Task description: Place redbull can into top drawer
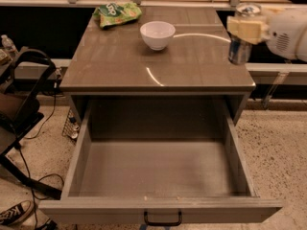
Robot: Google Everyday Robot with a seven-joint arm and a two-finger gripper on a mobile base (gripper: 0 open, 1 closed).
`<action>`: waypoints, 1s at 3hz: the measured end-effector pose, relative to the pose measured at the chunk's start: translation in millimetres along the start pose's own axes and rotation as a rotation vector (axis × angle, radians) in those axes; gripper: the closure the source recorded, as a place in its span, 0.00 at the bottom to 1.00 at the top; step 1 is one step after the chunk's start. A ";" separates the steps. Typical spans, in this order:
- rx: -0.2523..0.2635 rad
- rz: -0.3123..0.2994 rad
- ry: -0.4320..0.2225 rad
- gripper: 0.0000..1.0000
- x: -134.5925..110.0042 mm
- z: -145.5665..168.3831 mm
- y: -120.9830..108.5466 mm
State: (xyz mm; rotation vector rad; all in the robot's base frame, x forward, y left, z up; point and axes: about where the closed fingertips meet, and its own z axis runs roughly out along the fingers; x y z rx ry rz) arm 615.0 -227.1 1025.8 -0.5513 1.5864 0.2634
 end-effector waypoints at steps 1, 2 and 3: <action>-0.113 0.118 0.053 1.00 58.8 -69.7 0.6; -0.224 0.201 0.075 1.00 94.8 -89.7 7.5; -0.268 0.201 0.086 1.00 97.5 -89.8 19.1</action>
Offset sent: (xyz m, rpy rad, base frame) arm -0.1120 -0.0737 -0.1260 0.2174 0.3033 0.3031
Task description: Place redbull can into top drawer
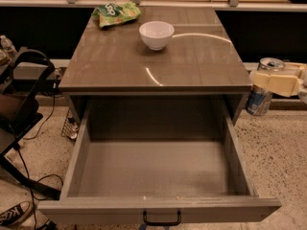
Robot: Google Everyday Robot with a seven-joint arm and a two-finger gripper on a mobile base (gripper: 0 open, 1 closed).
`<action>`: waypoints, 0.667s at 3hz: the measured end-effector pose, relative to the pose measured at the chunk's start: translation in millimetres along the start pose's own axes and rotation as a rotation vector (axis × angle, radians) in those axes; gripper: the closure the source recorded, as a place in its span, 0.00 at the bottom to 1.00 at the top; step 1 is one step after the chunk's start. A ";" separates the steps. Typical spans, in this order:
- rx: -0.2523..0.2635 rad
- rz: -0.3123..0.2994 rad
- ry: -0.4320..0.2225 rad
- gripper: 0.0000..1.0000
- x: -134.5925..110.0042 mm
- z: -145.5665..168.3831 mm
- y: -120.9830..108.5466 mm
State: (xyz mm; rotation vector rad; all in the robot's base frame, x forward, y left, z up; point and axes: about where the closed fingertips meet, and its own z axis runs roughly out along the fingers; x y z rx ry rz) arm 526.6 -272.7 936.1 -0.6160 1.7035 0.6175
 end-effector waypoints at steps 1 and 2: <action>0.000 0.000 0.000 1.00 0.0 0.0 0.0; -0.155 -0.027 -0.035 1.00 34.6 59.2 37.0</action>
Offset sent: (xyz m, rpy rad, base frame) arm 0.0138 0.1145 -0.0826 0.0803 -0.0627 0.2892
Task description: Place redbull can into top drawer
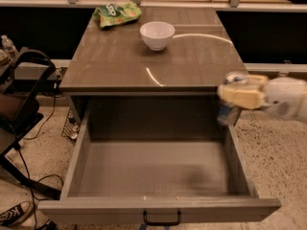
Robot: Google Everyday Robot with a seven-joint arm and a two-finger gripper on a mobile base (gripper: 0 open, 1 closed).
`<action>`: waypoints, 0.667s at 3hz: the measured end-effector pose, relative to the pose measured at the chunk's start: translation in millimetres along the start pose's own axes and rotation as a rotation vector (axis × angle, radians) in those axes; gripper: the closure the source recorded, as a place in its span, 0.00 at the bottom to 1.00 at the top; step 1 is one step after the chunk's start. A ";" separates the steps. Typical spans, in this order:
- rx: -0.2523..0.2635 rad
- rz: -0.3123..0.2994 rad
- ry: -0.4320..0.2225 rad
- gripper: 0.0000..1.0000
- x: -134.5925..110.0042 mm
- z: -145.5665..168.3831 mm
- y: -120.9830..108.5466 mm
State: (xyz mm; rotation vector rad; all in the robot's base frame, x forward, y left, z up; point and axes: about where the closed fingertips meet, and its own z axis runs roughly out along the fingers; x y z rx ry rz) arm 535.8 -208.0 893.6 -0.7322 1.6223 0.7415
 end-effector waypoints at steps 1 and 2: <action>-0.131 -0.040 -0.021 1.00 31.0 53.1 26.3; -0.293 -0.036 -0.092 1.00 65.5 107.3 54.7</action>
Offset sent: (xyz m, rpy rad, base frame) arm 0.0160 0.1493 -0.1105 0.1626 -0.0785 0.4118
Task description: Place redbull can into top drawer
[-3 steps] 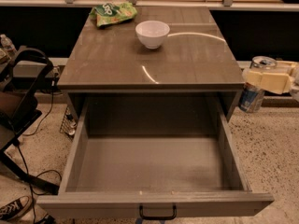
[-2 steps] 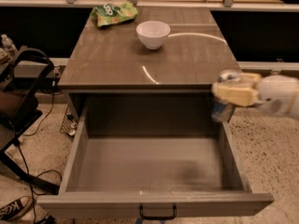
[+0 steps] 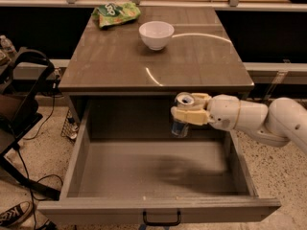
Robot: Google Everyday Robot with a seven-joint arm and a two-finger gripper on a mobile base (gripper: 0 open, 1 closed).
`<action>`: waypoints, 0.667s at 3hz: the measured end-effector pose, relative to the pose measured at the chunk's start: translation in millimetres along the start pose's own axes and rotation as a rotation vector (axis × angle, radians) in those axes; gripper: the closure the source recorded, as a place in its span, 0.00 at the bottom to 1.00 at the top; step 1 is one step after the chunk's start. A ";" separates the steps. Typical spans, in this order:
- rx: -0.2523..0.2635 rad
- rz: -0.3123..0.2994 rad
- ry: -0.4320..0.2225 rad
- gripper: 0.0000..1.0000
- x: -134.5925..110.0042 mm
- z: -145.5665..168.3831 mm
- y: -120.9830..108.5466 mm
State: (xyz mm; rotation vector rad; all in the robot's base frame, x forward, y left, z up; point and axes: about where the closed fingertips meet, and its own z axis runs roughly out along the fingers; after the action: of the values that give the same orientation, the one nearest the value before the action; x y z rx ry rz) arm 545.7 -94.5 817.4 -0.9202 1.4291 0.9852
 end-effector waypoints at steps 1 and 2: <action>-0.052 0.010 -0.044 1.00 19.6 20.6 8.3; -0.117 -0.012 -0.059 1.00 50.0 63.3 46.1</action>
Offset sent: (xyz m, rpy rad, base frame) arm -0.0294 0.0833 -0.0676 0.0933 -0.0187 0.1211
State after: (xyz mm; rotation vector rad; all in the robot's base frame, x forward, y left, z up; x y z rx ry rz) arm 520.6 -19.6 768.7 -0.9760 1.3262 1.0875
